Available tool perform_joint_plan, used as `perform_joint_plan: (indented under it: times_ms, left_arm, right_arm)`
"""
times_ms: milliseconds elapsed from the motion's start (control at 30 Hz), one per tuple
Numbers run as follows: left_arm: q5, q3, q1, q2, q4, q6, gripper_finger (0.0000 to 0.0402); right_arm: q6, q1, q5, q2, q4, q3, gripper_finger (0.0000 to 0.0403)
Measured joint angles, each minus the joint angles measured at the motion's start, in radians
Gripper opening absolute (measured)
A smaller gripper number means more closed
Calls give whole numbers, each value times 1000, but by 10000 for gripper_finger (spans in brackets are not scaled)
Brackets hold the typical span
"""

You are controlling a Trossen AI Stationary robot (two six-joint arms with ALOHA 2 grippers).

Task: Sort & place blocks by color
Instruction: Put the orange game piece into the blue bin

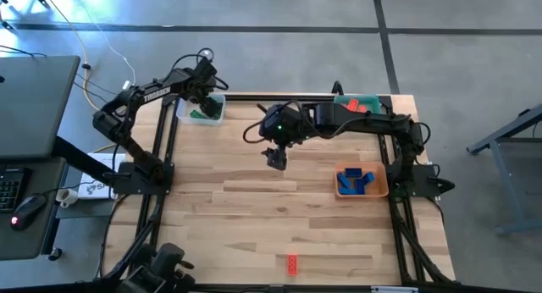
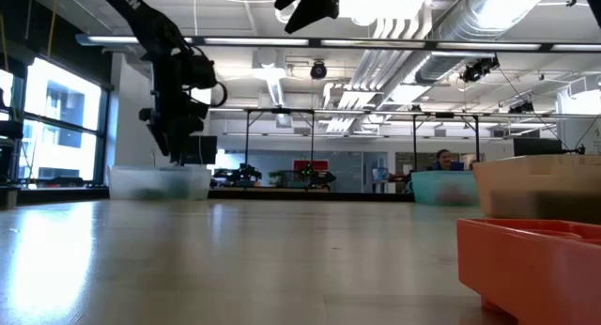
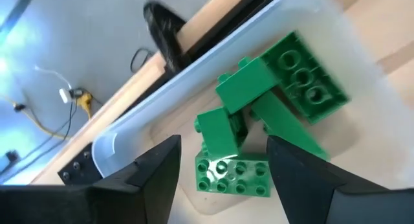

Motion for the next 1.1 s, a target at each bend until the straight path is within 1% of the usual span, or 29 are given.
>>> perform_joint_plan:
  times_ms: [167, 233, 333, 433, 567, 667, 767, 867, 967, 1100]
  left_arm:
    - [29, 0, -40, -84, -2, 3, 214]
    - [60, 0, -65, -125, -15, -5, 214]
    - [139, 0, -109, -185, -35, -42, 214]
    - [227, 0, -162, -244, -50, -120, 214]
    - [338, 0, -242, -308, -68, -288, 214]
    - [388, 0, -311, -338, -85, -374, 214]
    - [399, 0, -386, -360, -108, -430, 214]
    - [383, 0, -455, -372, -152, -445, 214]
    - [375, 0, -509, -387, -201, -491, 214]
    - [370, 0, -573, -410, -243, -566, 214]
  right_arm:
    - [-37, 18, -29, 0, -14, 0, 286]
    - [-38, 20, -57, 0, -15, 0, 286]
    - [-41, 20, -101, 0, -15, 0, 286]
    - [-52, 20, -147, 0, -15, 0, 286]
    - [-145, 28, -219, 0, -17, 0, 286]
    - [-222, 48, -260, 3, -18, 0, 286]
    - [-299, 72, -307, 3, -19, 0, 286]
    - [-353, 106, -326, 3, -19, 0, 286]
    - [-399, 148, -356, 3, -19, 0, 286]
    - [-466, 209, -356, 8, -29, -1, 286]
